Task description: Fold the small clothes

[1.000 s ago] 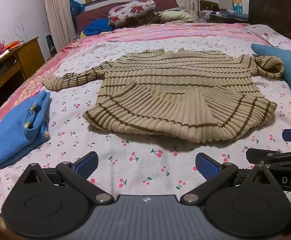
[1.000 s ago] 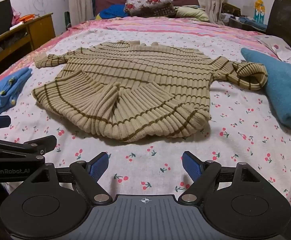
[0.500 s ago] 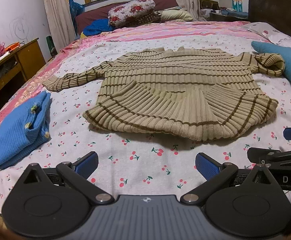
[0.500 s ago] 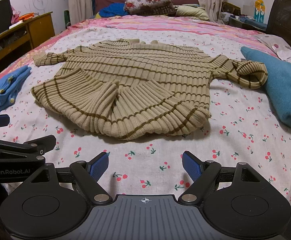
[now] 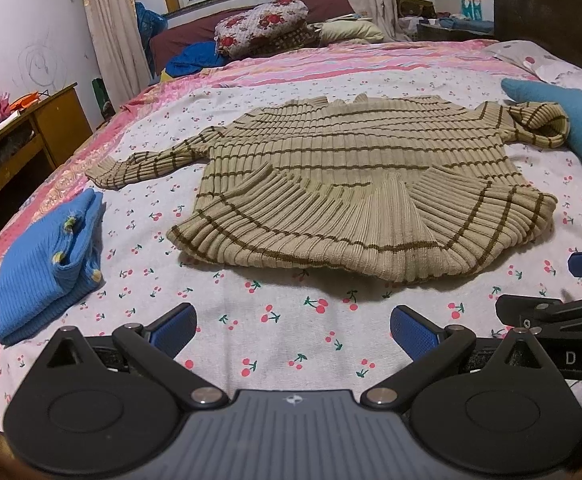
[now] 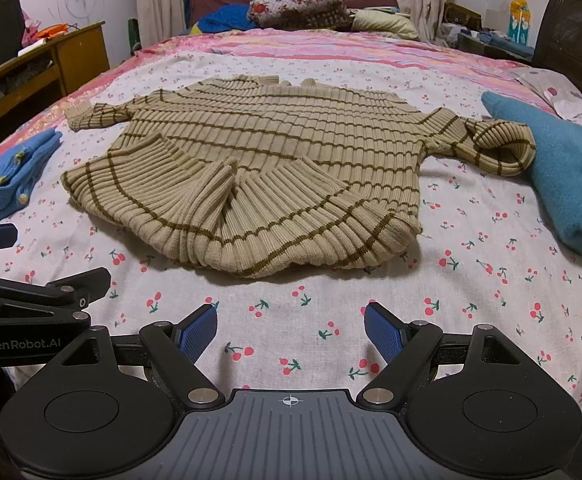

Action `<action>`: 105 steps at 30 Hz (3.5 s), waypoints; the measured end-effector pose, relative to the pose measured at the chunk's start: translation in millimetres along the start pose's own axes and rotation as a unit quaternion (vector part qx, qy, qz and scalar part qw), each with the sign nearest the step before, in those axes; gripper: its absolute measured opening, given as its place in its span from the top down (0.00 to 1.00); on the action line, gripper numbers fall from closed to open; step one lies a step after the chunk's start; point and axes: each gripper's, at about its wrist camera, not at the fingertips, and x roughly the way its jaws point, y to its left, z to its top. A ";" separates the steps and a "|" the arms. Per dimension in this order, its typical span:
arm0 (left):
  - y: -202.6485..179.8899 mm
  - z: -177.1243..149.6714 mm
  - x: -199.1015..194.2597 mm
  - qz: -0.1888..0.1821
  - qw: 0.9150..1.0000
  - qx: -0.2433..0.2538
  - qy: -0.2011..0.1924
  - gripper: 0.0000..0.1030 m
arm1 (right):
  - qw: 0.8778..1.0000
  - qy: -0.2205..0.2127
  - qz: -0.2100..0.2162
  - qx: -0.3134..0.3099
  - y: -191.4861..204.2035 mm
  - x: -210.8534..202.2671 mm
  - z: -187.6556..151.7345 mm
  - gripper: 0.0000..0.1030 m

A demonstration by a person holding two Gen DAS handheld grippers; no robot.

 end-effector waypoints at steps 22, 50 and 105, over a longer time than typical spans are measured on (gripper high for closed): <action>-1.5 -0.8 0.9 -0.001 1.000 0.001 0.002 0.00 | 1.000 0.000 0.000 0.000 -0.1 0.2 -0.2 0.21; 14.5 50.6 30.6 -0.036 0.998 0.034 -0.041 0.00 | 0.999 -0.026 0.014 -0.036 1.8 22.7 56.7 0.30; 127.1 20.7 13.9 -0.255 0.964 0.020 0.066 0.86 | 0.951 0.103 0.217 -0.195 -32.1 -28.4 65.1 0.94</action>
